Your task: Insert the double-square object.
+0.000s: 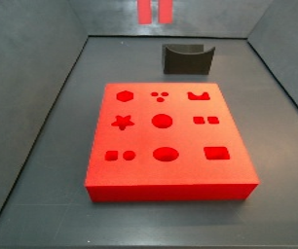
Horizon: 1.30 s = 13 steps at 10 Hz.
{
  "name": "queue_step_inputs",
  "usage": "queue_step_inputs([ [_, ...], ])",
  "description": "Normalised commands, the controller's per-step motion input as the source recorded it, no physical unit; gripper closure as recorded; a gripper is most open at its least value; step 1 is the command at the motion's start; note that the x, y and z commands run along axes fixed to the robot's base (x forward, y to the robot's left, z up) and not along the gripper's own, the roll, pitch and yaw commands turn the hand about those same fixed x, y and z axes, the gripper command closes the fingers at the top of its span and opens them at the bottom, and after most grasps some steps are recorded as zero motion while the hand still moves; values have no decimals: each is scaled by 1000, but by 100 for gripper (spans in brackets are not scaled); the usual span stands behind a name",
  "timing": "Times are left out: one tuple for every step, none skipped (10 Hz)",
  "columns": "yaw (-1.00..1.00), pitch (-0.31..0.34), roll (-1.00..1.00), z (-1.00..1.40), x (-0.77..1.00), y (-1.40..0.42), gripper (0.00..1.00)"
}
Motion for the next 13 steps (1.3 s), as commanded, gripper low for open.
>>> queue_step_inputs([
  [0,51,23,0,283,-49,100],
  [-40,0,1,-363,789,-180,100],
  [0,3,130,-694,1000,-257,100],
  [0,33,184,-826,1000,-243,100],
  [0,0,106,-831,957,-223,100],
  [63,0,164,-583,851,-186,100],
  [69,0,246,-449,860,-151,100],
  [94,11,286,-454,814,-194,100],
  [163,19,329,-454,720,-240,100],
  [191,3,341,-363,700,-277,100],
  [171,0,369,-300,709,-234,100],
  [151,10,411,-251,740,-220,100],
  [143,111,404,0,683,-243,100],
])
